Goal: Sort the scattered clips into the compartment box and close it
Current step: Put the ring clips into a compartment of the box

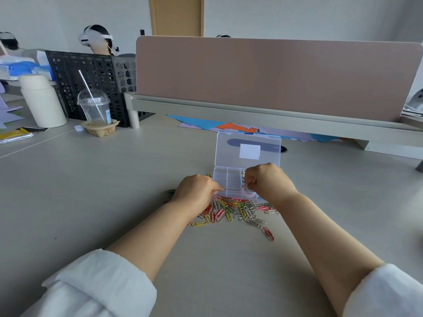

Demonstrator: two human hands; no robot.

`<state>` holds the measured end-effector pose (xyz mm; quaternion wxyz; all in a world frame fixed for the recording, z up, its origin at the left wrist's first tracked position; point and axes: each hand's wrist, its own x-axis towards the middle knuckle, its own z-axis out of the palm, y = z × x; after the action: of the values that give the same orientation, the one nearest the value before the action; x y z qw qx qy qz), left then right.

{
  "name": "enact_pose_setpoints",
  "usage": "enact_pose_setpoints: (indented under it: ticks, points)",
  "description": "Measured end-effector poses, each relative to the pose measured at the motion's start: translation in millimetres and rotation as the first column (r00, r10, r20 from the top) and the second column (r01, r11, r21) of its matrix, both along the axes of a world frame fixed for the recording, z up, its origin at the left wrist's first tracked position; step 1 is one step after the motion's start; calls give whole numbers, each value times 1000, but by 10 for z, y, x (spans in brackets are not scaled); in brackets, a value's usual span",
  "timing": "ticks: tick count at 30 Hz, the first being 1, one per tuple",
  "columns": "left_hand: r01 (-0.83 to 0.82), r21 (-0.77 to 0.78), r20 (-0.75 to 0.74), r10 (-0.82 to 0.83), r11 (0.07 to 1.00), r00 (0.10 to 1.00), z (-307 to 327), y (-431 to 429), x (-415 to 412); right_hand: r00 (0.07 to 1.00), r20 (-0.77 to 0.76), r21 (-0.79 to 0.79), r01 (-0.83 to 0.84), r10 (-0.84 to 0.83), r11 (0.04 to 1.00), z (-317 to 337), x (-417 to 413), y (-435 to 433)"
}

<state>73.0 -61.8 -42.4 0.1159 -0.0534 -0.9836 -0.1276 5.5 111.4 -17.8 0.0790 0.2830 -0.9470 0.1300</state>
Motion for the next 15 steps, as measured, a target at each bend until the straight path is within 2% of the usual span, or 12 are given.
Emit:
enact_pose_setpoints:
  ticks: [5, 11, 15]
  points:
    - [-7, -3, -5, 7, 1000, 1000, -5, 5, 4, 993, -104, -44, 44, -48, 998, -11, 9, -15]
    - [-11, -5, -6, 11, 1000, 1000, 3, 12, 13, 996, -76, -62, 32, -37, 998, -61, -4, -41]
    - [-18, -5, -7, 18, 1000, 1000, -4, 10, 20, 999, -33, -6, 4, -4, 1000, -67, -12, -17]
